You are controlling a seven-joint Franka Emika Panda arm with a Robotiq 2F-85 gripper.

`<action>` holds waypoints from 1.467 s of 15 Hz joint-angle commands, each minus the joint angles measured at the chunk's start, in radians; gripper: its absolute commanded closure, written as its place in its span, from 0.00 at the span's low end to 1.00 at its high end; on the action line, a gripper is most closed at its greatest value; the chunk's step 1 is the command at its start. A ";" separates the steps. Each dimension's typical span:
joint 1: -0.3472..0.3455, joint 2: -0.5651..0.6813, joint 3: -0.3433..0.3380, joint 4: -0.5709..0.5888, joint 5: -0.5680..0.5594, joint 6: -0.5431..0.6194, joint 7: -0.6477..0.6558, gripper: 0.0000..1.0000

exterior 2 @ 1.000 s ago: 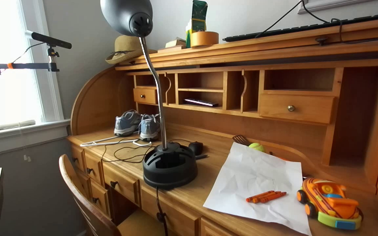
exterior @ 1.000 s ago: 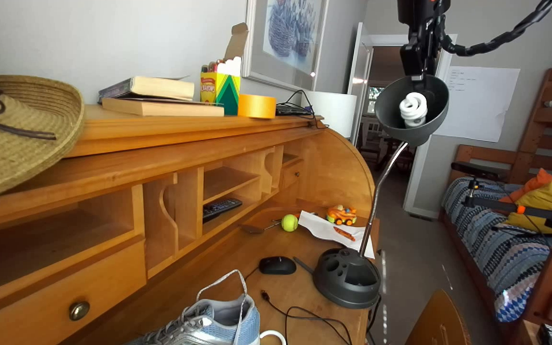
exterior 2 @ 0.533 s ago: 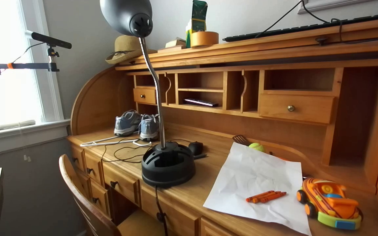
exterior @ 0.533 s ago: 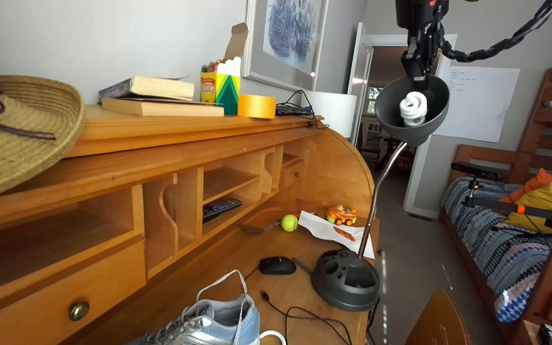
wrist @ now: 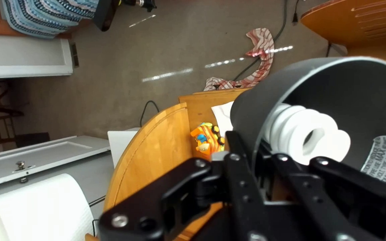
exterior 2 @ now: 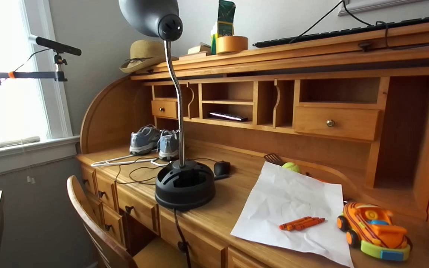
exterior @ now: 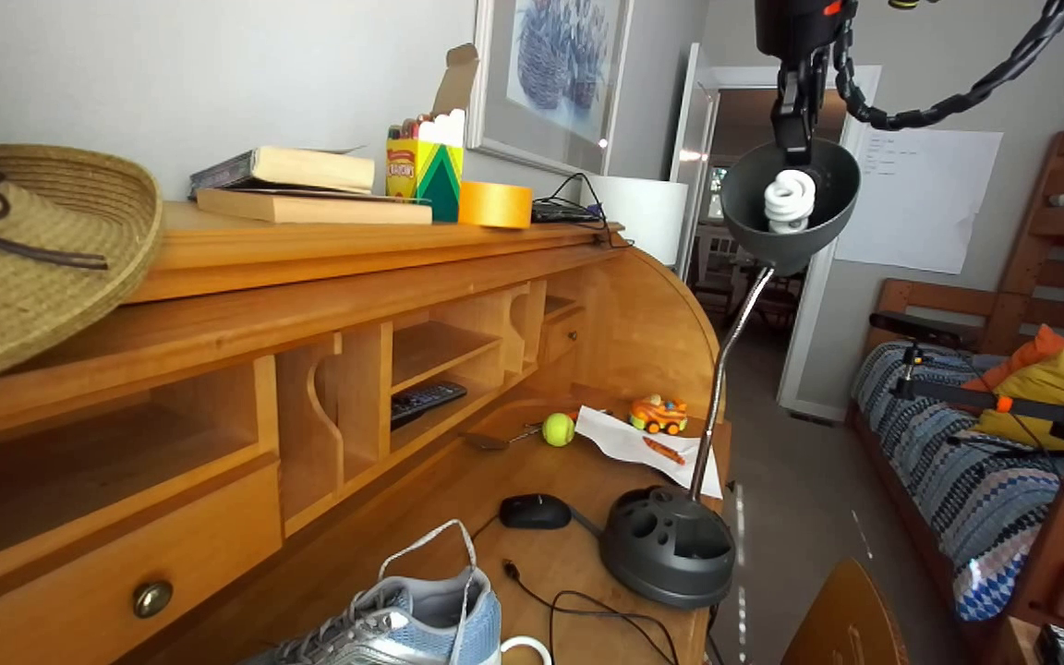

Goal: Move the lamp to the right

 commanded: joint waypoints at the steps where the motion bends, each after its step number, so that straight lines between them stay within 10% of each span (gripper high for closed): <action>1: 0.018 -0.015 -0.032 -0.028 -0.059 0.055 -0.127 0.98; 12: 0.024 0.025 -0.034 -0.050 -0.292 0.190 -0.288 0.99; 22: 0.024 0.031 -0.039 -0.094 -0.509 0.303 -0.178 0.99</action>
